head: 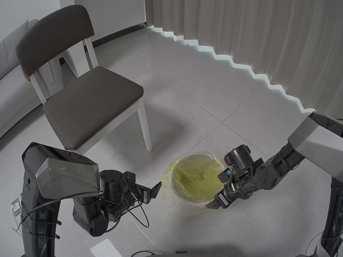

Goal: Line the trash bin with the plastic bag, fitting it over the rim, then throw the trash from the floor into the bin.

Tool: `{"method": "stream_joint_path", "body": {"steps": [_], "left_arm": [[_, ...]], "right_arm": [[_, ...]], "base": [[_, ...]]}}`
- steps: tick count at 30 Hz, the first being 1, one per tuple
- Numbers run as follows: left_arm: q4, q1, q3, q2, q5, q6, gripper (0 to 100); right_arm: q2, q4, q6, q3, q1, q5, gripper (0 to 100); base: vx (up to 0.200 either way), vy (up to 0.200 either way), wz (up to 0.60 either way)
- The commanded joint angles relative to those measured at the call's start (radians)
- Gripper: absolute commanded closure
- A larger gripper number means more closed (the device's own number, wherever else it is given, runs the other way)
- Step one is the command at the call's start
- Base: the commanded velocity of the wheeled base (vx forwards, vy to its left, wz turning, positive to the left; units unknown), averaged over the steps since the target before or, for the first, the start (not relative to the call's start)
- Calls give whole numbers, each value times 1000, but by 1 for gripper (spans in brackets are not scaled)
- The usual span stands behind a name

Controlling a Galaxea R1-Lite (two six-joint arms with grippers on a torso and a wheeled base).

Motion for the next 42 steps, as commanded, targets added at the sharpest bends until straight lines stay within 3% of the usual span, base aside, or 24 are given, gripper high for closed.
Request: {"method": "stream_joint_path", "body": {"steps": [1,7,14,20,25,42], "left_arm": [[-15,3,16,5,0,-5,0],[-17,2,14,11,0,-5,0],[-17,5,11,13,2,-3,0],[-15,22,0,26,0,0,0],[-14,31,-16,46,-17,4,0],[-15,26,-39,69,-18,4,0]], "right_arm": [[-32,-5,-26,48,-98,-12,0],[11,-19,-98,45,-176,-46,0],[144,-57,-171,-81,-211,-97,0],[247,-5,-213,-241,-234,-120,0],[259,90,-217,-314,-239,-115,0],[285,95,-224,-350,-271,-104,0]], "base": [[0,0,0],[0,0,0],[0,0,0],[0,0,0],[0,0,0],[0,0,0]]}}
